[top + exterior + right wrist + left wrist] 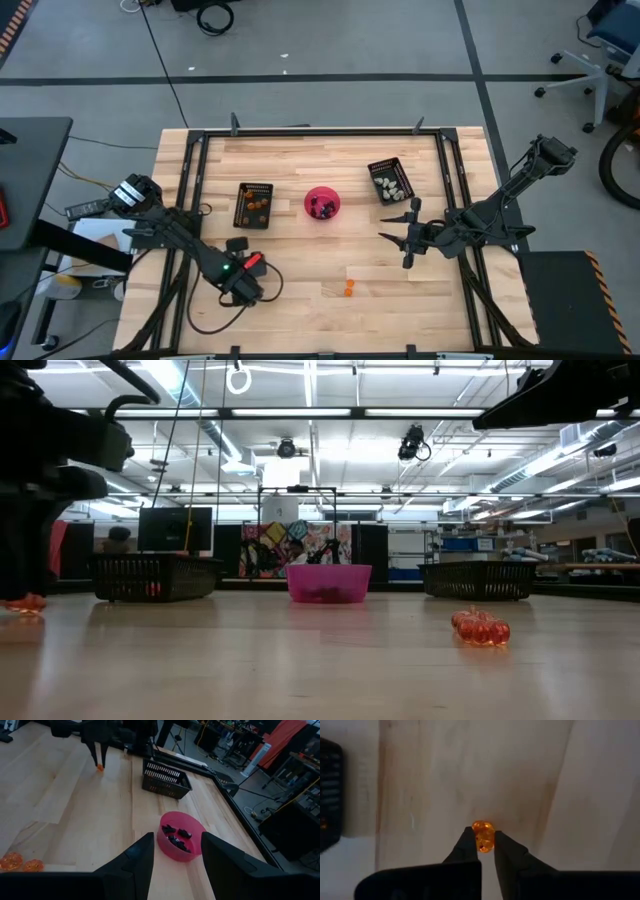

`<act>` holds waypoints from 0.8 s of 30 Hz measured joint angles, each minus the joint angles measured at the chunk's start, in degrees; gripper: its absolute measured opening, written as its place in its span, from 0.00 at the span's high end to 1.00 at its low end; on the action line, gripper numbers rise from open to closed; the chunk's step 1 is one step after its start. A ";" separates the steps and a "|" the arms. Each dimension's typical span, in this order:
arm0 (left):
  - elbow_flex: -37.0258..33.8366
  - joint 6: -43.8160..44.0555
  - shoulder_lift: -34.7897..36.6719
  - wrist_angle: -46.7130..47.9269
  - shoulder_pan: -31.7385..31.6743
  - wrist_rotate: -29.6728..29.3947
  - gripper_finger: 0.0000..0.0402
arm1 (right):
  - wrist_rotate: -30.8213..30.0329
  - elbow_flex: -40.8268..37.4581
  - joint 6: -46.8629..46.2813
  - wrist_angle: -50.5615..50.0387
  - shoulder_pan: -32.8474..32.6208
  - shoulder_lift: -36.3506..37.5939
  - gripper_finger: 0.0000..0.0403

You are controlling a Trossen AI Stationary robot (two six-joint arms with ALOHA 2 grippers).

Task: Sort Halloween decoration
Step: Put the top orange pumpkin toy into the left black bin, then put the orange pumpkin toy into the left black bin

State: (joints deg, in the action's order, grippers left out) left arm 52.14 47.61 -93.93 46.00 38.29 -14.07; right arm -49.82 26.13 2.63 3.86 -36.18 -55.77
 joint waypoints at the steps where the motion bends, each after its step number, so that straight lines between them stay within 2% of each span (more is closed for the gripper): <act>1: 0.00 -0.68 0.00 -0.08 -0.23 -0.27 0.96 | 0.00 0.00 0.00 0.02 0.00 0.00 0.59; 8: -0.02 -2.56 0.00 -0.80 -0.96 -1.37 0.97 | 0.02 0.00 0.00 0.09 0.00 0.00 0.59; 13: -0.04 -8.35 0.00 -5.16 -3.37 -4.12 0.97 | 0.02 0.00 -0.04 0.11 0.00 0.00 0.59; 18: 0.10 -13.50 0.00 -9.63 -7.30 -4.25 0.97 | 0.04 0.00 -0.07 0.11 -0.07 0.02 0.59; 24: 4.38 -13.92 0.20 0.90 -7.82 0.11 0.97 | 0.04 0.00 -0.07 0.09 -0.07 0.00 0.59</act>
State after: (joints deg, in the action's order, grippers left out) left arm 56.52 33.69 -93.73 46.90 30.47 -13.95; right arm -49.78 26.13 2.57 3.95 -36.25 -55.77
